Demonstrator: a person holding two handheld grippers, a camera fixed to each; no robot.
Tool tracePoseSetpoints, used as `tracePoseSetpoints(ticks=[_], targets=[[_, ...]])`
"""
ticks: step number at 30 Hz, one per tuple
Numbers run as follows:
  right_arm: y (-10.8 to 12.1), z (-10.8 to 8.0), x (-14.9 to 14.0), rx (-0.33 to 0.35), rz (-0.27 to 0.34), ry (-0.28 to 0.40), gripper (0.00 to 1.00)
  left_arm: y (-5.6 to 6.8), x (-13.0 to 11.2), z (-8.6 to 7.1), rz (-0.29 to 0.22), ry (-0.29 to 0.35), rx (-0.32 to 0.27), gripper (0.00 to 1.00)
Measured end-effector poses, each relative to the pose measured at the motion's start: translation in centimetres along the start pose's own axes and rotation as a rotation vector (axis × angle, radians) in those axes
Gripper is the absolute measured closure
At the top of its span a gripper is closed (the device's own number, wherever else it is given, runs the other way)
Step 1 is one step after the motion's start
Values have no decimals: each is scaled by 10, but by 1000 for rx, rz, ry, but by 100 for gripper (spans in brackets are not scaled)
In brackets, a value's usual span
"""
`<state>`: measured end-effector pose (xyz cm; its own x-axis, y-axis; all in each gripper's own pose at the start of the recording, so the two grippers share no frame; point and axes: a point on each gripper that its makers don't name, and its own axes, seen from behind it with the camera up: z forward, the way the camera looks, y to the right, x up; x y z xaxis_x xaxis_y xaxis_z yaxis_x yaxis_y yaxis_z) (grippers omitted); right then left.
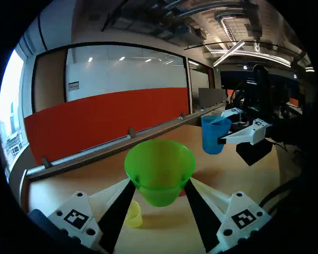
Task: Pour water
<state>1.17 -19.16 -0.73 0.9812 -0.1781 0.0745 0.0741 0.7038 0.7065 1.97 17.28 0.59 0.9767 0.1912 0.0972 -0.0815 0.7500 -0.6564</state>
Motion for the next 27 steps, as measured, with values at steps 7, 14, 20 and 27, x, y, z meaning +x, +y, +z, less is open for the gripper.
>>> tracePoseSetpoints(ticks=[7,14,20,27], targets=[[0,0,7,-3,4,19,14,-1,7,-3,0,25,7,21],[0,0,12,-4,2,28,14,0,17,-7,-1,62,11,20],[0,0,20,-6,-4,41,14,0,23,-8,-18,86,10,20],[0,1,23,-8,-7,47,14,0,26,-8,-26,102,10,20]])
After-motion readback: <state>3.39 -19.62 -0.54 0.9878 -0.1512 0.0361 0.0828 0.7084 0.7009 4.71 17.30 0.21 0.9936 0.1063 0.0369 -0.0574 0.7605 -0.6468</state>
